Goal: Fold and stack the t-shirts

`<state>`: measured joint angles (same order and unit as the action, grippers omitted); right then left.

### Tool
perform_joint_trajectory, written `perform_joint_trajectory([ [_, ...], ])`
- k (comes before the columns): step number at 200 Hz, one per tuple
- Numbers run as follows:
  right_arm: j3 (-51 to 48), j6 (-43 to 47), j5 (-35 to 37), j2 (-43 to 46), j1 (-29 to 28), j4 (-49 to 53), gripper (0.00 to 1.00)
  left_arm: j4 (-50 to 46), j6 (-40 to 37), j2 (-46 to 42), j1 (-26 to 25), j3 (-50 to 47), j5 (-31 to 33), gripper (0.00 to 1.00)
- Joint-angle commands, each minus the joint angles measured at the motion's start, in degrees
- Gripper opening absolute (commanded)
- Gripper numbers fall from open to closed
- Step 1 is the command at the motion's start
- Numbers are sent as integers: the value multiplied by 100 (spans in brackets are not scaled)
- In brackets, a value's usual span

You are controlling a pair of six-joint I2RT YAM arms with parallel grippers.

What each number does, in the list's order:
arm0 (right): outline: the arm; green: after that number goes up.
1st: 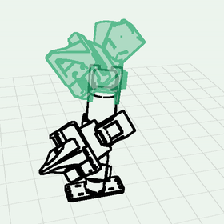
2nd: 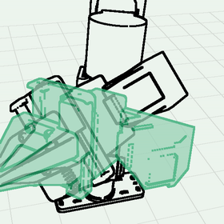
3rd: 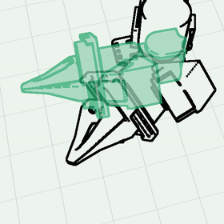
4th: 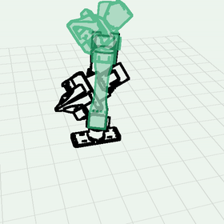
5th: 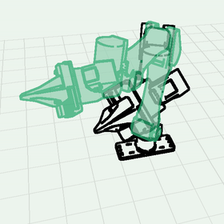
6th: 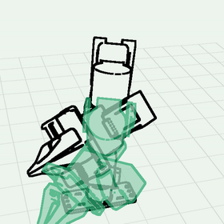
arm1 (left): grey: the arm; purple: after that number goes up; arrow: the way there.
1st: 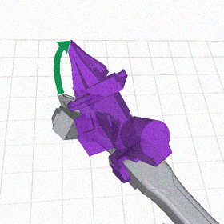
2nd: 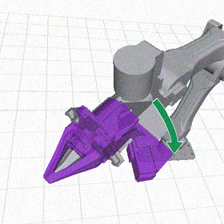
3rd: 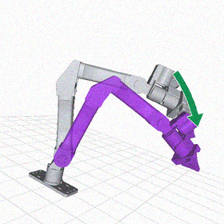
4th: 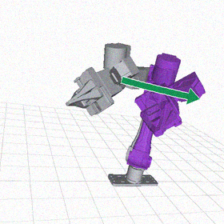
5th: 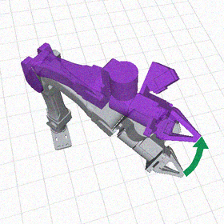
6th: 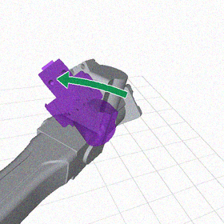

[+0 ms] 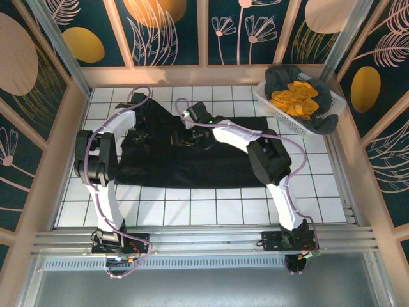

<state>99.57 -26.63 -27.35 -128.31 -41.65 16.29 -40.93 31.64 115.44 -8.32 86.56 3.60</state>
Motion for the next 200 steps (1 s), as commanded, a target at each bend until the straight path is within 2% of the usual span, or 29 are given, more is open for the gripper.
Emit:
perform_joint_trajectory([
  [1, 553, 281, 596, -314, -121, 375, 44, -107, -281, 86, -16, 39, 361, 30],
  [14, 760, 421, 753, -473, -175, 463, 44, -92, -311, 43, -20, 32, 496, 38],
  [22, 920, 539, 849, -580, -219, 523, 44, -47, -339, 17, -17, 0, 498, 40],
  [59, 1524, 772, 1031, -1010, -270, 833, 45, 138, -451, 106, -19, -130, 126, 38],
  [116, 2333, 977, 570, -1543, -328, 1309, 46, 212, -654, 294, -19, -118, 51, 33],
  [153, 2308, 967, 555, -1521, -373, 1345, 38, 230, -712, 317, -13, -149, 116, 33],
  [200, 2331, 1044, 626, -1489, -370, 1463, 24, 219, -716, 381, -13, -114, 248, 26],
])
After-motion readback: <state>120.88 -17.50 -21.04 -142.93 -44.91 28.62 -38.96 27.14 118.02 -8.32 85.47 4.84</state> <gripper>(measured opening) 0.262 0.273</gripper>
